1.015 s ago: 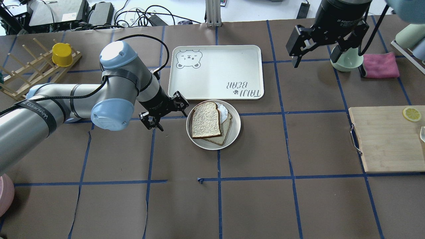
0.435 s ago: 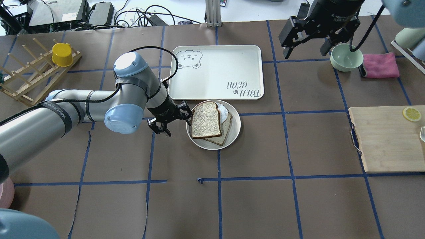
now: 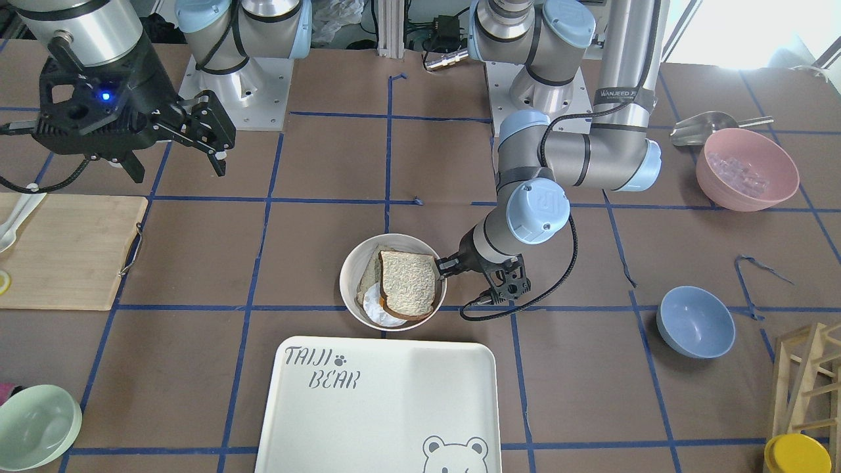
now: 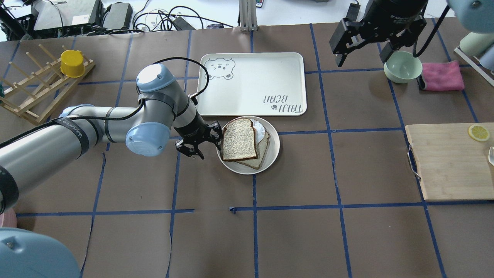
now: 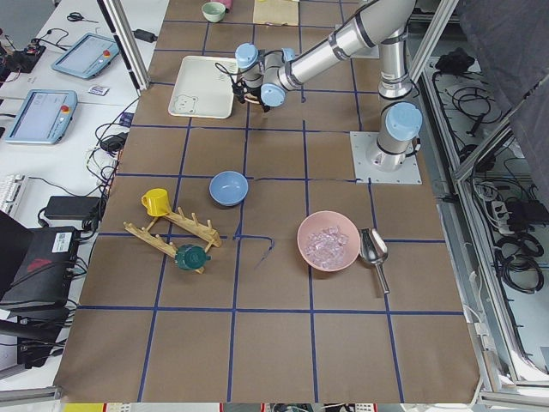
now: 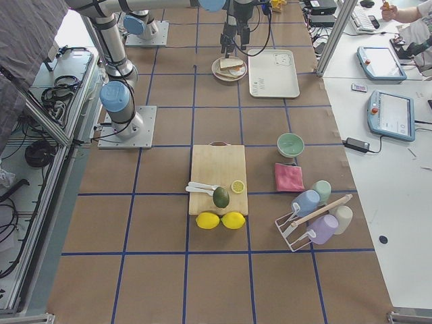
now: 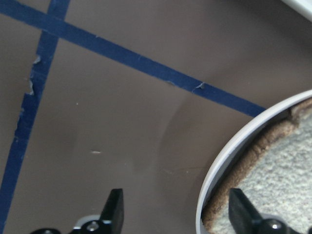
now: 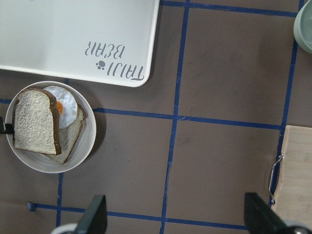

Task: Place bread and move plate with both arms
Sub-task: 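Move the left gripper to the plate rim nearest it while the right arm retracts, then close the left gripper on the white plate's rim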

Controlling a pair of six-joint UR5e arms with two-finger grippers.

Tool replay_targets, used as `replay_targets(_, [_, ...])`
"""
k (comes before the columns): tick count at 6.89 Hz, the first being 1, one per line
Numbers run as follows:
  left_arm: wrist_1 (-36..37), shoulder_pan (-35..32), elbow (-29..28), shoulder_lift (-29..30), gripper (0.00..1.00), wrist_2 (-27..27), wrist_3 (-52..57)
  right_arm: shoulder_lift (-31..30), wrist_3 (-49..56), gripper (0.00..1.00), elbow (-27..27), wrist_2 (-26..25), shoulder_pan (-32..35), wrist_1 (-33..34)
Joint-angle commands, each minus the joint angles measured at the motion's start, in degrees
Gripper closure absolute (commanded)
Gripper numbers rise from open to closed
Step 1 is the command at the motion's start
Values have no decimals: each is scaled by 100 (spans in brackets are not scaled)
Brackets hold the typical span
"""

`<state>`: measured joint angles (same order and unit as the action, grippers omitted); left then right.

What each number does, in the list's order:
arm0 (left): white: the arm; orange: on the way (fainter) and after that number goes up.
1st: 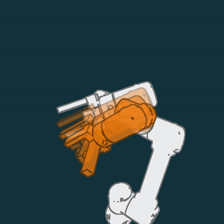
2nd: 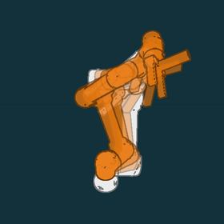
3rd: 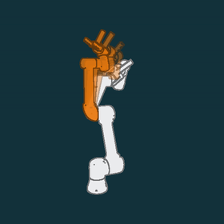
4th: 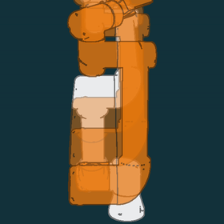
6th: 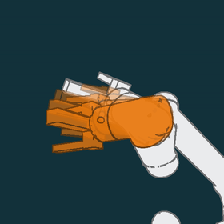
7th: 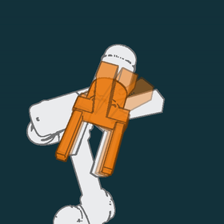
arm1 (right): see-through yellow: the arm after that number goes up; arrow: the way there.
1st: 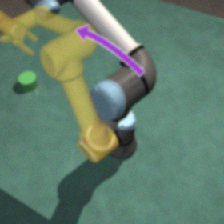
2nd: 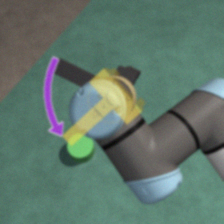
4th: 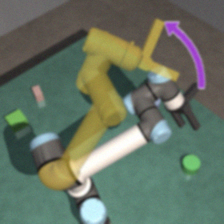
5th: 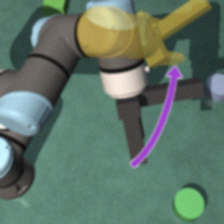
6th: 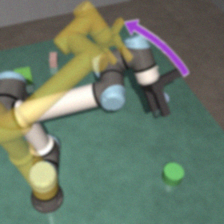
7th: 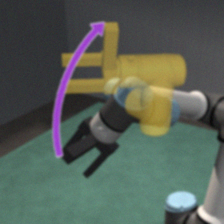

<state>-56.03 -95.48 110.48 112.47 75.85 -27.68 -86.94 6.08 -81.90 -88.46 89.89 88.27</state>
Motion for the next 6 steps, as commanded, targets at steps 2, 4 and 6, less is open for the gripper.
replay_targets(2, [206,-24,-9,126,90,0,8,1,7,0,-10,-32,2,-12])
replay_targets(4, [250,-24,-26,109,100,0,17,10,7,0,-10,-5,2,-12])
replay_targets(6, [417,-24,-44,30,100,0,43,1,104,0,-1,-66,-6,-20])
